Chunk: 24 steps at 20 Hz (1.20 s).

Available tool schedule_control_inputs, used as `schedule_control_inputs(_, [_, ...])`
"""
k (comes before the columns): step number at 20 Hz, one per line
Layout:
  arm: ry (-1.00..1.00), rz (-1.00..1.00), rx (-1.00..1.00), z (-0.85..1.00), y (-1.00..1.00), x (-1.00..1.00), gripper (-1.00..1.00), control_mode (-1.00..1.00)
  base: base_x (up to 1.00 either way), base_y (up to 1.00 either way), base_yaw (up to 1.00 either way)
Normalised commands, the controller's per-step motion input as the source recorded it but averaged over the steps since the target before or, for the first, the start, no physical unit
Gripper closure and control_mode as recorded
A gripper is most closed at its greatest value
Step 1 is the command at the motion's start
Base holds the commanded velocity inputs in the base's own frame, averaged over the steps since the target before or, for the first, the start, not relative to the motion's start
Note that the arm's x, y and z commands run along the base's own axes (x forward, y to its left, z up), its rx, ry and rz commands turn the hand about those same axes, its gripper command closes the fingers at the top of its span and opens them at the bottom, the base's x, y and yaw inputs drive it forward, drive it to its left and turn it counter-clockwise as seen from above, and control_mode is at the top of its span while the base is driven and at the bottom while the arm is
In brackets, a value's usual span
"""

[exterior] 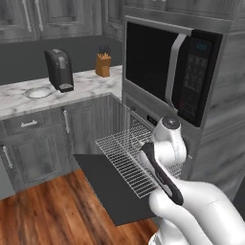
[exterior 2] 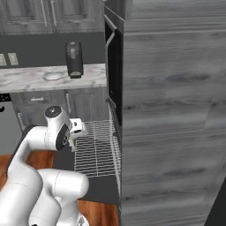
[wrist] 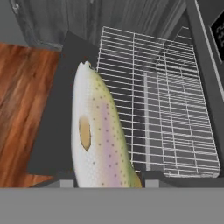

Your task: Place the fish on the top rack of the oven, and slide the tray back inside. Close the oven door.

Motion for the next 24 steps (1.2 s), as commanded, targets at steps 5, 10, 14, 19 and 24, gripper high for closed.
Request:
schedule_control_inputs(5, [0.08, -0.07, 0.0, -0.26, 0.0, 0.49, 1.0, -1.0, 0.0, 0.0, 0.0])
schedule_control_inputs(10, [0.11, -0.03, 0.0, -0.27, 0.0, 0.53, 1.0, -1.0, 0.0, 0.0, 0.0])
schedule_control_inputs(14, [0.08, -0.04, 0.0, -0.32, 0.0, 0.47, 1.0, -1.0, 0.0, 0.0, 0.0])
schedule_control_inputs(19, [-0.05, -0.06, -0.01, -0.5, 0.0, 0.15, 1.0, -1.0, 0.0, 0.0, 0.0])
schedule_control_inputs(24, [-0.21, -0.07, -0.01, -0.54, 0.03, 0.0, 1.0, -1.0, 0.0, 0.0, 0.0])
